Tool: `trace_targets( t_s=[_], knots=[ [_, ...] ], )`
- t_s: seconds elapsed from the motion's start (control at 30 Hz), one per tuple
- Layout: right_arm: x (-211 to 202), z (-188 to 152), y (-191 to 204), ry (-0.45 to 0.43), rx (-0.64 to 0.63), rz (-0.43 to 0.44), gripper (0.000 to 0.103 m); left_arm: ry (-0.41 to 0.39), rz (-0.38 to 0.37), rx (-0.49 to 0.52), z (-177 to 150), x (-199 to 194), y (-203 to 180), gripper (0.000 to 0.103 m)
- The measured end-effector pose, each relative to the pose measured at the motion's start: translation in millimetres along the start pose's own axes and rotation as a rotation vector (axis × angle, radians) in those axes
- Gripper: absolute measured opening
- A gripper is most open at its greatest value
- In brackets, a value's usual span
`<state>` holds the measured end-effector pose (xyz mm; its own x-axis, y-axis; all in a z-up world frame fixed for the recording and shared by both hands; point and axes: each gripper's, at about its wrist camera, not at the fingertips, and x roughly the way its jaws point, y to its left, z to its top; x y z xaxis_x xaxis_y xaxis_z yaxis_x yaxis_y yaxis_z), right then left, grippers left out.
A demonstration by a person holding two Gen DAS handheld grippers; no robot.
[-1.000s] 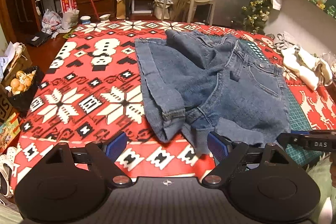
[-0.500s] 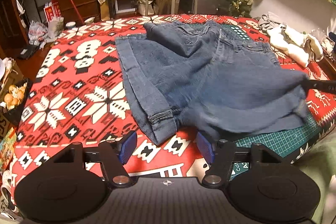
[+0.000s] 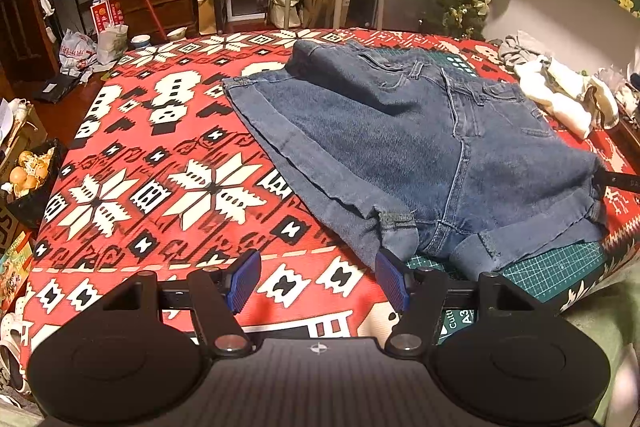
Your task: Fold clothes
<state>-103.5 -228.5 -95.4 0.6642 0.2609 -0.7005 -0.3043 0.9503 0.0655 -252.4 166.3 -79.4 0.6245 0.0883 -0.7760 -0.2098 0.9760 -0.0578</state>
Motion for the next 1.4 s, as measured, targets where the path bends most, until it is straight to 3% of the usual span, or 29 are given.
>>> trace_targets(
  t_s=[0.17, 0.33, 0.47, 0.7, 0.73, 0.8, 0.87, 1.17, 1.4],
  knots=[
    [-15.3, 12.8, -4.2, -0.020, -0.005, 0.028, 0.023, 0.018, -0.011, -0.025, 9.1, -9.2, 7.4, 0.065],
    [-31.3, 35.3, -1.0, -0.029, -0.045, 0.068, 0.031, -0.038, -0.033, -0.020, 42.1, -38.0, 9.8, 0.077],
    [-37.8, 62.1, 3.8, 0.000, -0.047, 0.093, 0.031, -0.060, -0.029, 0.006, 76.7, -59.5, 11.4, 0.085],
    [-52.9, 119.4, 35.5, 0.099, -0.133, 0.108, 0.032, -0.067, -0.028, 0.097, 126.9, -92.5, 0.9, 0.086],
    [-56.7, 127.2, 40.7, 0.112, -0.145, 0.114, 0.034, -0.063, -0.031, 0.106, 133.3, -96.5, -1.3, 0.086],
    [-67.5, 140.8, 51.7, 0.120, -0.174, 0.122, 0.047, -0.052, -0.030, 0.109, 140.8, -100.7, -5.4, 0.086],
    [-77.2, 150.1, 61.3, 0.120, -0.202, 0.130, 0.051, -0.053, -0.018, 0.095, 147.7, -104.6, -10.0, 0.087],
    [-99.6, 150.3, 82.2, 0.175, -0.184, 0.152, 0.051, -0.028, 0.007, 0.064, 156.9, -106.2, -24.3, 0.089],
    [-114.6, 145.4, 97.8, 0.207, -0.171, 0.161, 0.053, -0.009, 0.052, 0.102, 147.8, -93.0, -32.1, 0.089]
  ],
)
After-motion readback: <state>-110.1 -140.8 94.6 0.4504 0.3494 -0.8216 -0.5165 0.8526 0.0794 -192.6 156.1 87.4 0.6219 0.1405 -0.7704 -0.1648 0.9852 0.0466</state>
